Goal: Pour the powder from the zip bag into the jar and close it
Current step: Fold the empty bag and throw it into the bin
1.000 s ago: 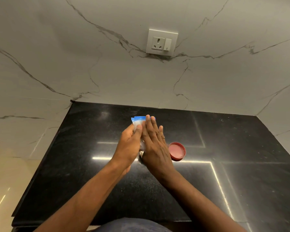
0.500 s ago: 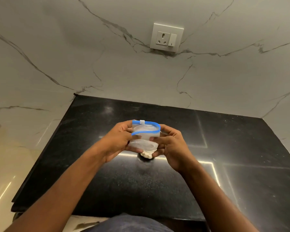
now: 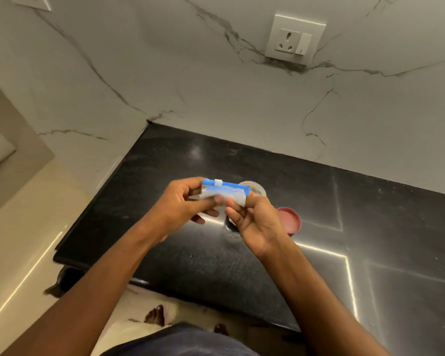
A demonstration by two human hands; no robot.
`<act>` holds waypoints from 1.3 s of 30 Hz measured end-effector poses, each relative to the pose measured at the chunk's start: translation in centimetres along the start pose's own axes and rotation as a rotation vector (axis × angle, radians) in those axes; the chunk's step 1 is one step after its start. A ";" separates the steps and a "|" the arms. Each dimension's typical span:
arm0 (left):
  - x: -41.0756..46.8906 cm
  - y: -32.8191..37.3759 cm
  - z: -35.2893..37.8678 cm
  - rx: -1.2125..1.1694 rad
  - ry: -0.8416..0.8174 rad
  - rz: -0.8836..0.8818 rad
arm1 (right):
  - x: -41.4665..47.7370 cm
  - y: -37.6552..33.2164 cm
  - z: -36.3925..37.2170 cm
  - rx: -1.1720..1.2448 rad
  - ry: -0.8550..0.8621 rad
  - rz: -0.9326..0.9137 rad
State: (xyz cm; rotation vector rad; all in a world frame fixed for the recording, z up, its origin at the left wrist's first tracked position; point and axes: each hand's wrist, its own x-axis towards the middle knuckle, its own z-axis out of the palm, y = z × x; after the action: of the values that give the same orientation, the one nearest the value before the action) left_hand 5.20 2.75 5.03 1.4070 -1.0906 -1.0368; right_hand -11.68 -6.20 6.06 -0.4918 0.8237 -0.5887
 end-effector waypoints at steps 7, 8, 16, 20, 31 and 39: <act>-3.9 -0.8 -3.0 -0.012 0.255 -0.012 | -0.3 1.9 0.9 -0.743 -0.251 -0.316; -4.5 -1.1 -3.6 -0.036 0.263 -0.036 | -0.1 2.8 1.2 -0.885 -0.241 -0.411; -11.7 -5.0 -9.9 -0.198 0.471 -0.182 | -0.5 12.8 5.7 -0.641 -0.233 -0.247; -17.2 -7.6 -14.9 -0.326 0.653 -0.203 | -0.7 19.7 10.7 -0.541 -0.133 -0.134; -30.5 -18.5 -30.0 -0.151 0.836 -0.358 | 1.8 39.2 22.7 -0.474 0.128 0.066; -30.3 -29.7 -34.3 -0.100 0.862 -0.588 | 11.6 52.1 22.1 -0.699 0.305 0.059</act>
State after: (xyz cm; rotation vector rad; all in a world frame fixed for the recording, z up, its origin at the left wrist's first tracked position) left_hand 34.61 41.28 -20.05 1.8721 0.0089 -0.7100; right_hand 27.17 28.48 -18.98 -1.0247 1.3372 -0.3079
